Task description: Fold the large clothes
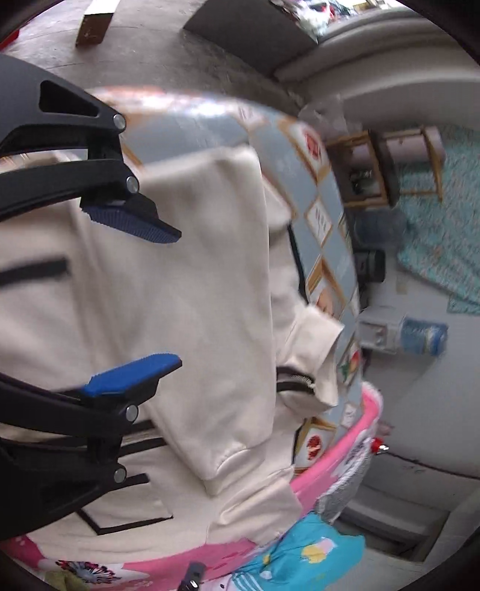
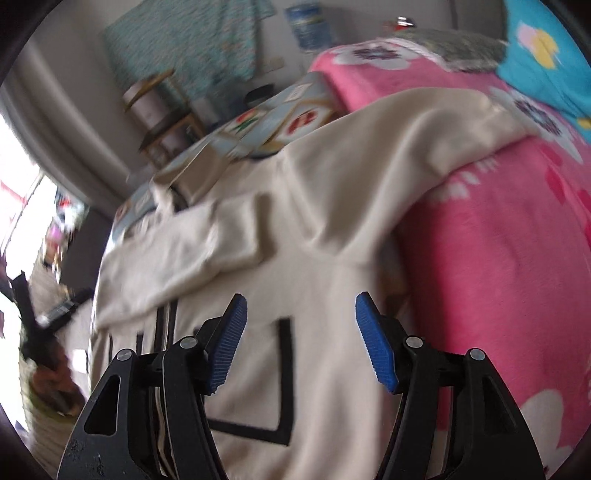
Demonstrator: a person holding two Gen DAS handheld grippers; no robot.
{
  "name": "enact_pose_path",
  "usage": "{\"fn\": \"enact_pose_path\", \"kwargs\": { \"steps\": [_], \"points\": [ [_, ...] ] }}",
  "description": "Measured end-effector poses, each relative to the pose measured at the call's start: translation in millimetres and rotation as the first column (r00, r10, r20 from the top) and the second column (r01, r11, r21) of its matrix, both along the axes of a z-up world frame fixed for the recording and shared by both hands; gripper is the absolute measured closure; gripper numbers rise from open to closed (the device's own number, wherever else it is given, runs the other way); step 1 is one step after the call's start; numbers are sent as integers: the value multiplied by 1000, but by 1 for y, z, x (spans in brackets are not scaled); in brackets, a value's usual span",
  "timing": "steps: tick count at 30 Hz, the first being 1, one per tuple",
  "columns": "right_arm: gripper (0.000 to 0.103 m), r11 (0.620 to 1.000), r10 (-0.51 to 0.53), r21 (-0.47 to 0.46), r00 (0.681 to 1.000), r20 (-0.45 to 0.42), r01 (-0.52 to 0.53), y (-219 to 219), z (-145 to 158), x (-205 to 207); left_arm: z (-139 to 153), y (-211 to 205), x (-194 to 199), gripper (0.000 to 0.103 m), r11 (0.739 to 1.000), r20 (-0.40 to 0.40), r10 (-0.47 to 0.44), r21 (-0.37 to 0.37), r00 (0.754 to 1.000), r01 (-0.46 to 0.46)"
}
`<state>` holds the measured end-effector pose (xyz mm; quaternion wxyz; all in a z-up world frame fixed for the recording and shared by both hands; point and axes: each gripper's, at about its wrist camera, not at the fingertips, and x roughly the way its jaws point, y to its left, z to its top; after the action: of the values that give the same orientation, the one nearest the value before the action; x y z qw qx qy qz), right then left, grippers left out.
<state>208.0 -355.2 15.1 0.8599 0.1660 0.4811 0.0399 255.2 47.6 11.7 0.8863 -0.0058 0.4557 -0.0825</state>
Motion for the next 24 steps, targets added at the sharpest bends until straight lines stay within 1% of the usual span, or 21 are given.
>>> {"fn": "enact_pose_path", "kwargs": {
  "steps": [1,2,4,5,6,8,10,11,12,15,17,18,19,20,21,23,24],
  "points": [
    [42,1000,-10,26,1000,-5,10,-6,1,4,-5,-6,5,42,1000,-6,-6,7,1000,6],
    [42,997,-8,71,1000,-8,9,-10,2,10,-10,-12,11,42,1000,-9,-5,15,1000,6],
    [42,990,51,130,999,-12,-49,-2,1,28,-21,-18,16,42,999,-17,8,35,1000,-7],
    [42,987,74,145,997,-19,-71,4,-1,35,-28,-19,18,42,999,-25,19,42,1000,-18],
    [44,983,101,158,994,-33,-95,13,-7,45,-34,-19,19,42,998,-31,31,47,999,-29],
    [50,976,156,161,985,-69,-143,37,-23,71,-42,-18,19,42,996,-41,57,65,998,-54],
    [56,969,200,165,975,-100,-182,59,-42,99,-48,-13,17,42,995,-50,77,65,996,-74],
    [57,971,203,149,973,-108,-186,66,-48,109,-49,-10,16,44,995,-51,87,62,995,-84],
    [58,977,194,112,974,-118,-181,73,-55,121,-50,-7,15,45,994,-50,96,60,994,-93],
    [61,984,178,52,973,-145,-172,82,-71,146,-53,2,15,53,992,-44,111,58,993,-108],
    [68,984,179,3,973,-148,-181,86,-78,156,-53,5,16,60,992,-35,117,62,993,-114],
    [70,983,182,-13,973,-145,-186,88,-78,156,-53,6,16,62,991,-31,119,62,992,-117],
    [78,979,192,-42,971,-141,-200,93,-76,157,-53,7,17,65,991,-26,122,58,992,-120],
    [90,975,211,-46,967,-143,-220,96,-76,156,-53,8,17,67,991,-23,126,53,992,-125],
    [90,969,235,-40,959,-158,-244,100,-78,154,-53,9,17,68,991,-20,128,50,992,-127],
    [97,957,250,-116,959,-134,-266,109,-76,148,-53,8,17,72,991,-13,127,40,992,-127],
    [98,952,255,-140,959,-122,-271,111,-75,145,-52,8,18,74,992,-11,123,36,992,-122]
  ]
}}
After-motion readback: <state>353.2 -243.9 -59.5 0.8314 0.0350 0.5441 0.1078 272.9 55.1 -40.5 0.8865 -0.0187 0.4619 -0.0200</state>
